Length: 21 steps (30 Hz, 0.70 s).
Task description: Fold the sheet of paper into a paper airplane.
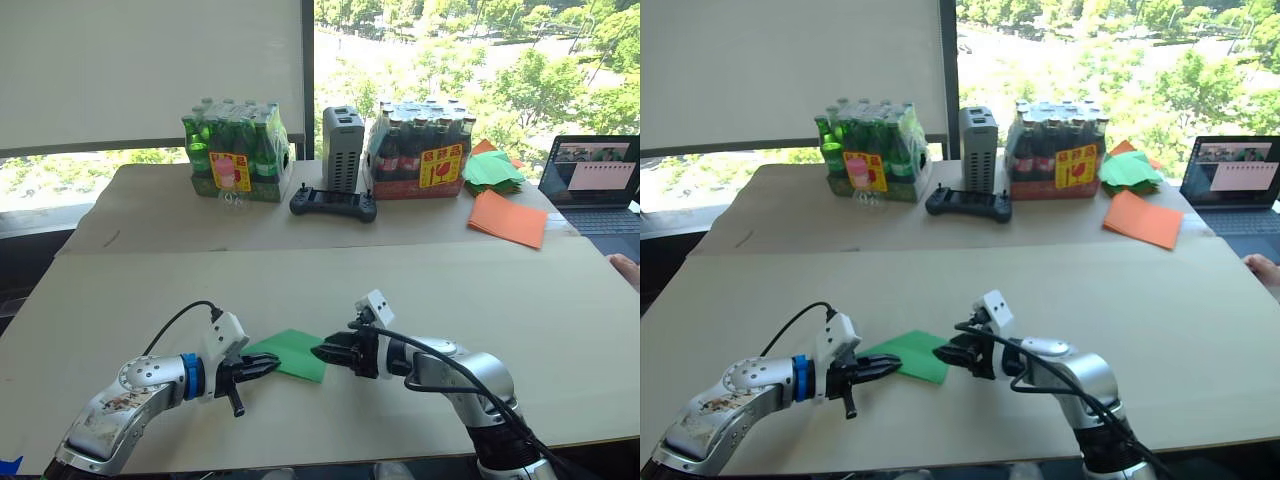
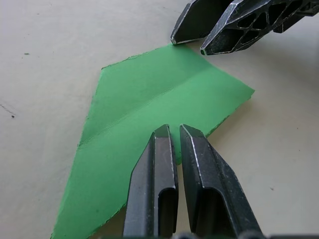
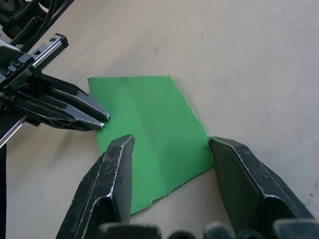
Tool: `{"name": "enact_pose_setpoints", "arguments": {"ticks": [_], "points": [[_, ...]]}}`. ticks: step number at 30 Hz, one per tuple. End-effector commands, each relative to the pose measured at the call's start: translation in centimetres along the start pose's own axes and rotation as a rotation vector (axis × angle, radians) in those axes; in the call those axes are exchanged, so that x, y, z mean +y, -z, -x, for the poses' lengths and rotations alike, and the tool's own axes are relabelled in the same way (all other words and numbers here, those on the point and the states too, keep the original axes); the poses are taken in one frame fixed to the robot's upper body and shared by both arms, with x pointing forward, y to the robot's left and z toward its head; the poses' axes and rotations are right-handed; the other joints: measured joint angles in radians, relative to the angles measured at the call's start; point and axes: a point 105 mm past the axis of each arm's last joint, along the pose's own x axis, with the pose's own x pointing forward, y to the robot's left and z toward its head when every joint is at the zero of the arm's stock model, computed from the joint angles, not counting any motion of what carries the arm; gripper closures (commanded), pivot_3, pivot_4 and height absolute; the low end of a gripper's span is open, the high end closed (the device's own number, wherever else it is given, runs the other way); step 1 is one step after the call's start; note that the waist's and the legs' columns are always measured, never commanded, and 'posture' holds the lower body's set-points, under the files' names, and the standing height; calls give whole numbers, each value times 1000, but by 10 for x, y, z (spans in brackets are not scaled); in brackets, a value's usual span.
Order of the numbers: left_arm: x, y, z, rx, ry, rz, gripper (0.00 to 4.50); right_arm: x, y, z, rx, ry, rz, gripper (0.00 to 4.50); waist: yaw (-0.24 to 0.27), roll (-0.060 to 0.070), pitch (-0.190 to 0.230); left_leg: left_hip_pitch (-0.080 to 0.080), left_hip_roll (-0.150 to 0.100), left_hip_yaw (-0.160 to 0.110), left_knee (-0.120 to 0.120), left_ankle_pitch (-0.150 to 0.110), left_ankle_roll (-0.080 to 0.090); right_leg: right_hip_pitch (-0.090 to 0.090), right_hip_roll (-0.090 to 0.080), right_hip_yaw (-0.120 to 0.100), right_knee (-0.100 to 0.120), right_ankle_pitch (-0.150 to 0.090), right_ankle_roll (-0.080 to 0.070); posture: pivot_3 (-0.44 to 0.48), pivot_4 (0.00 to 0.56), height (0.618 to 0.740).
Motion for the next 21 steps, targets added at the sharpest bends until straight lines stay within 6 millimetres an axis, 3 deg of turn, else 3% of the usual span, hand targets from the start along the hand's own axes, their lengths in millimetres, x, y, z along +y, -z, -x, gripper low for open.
{"name": "enact_pose_setpoints", "arguments": {"ticks": [1,13,21], "points": [[0,-4,3,-1,-5,-30,4164,-8,-13,6,-43,28,16,1857,0,0,0,0,0,0,0,0,0,0,0,0,0,0,0,0,150,675],[3,-2,1,15,-21,-42,4164,7,-9,2,-31,-45,-4,1857,0,0,0,0,0,0,0,0,0,0,0,0,0,0,0,0,150,675],[3,-2,1,15,-27,-48,4164,3,-4,-4,-32,-38,-34,1857,-1,0,0,0,0,0,0,0,0,0,0,0,0,0,0,0,150,675]]}}
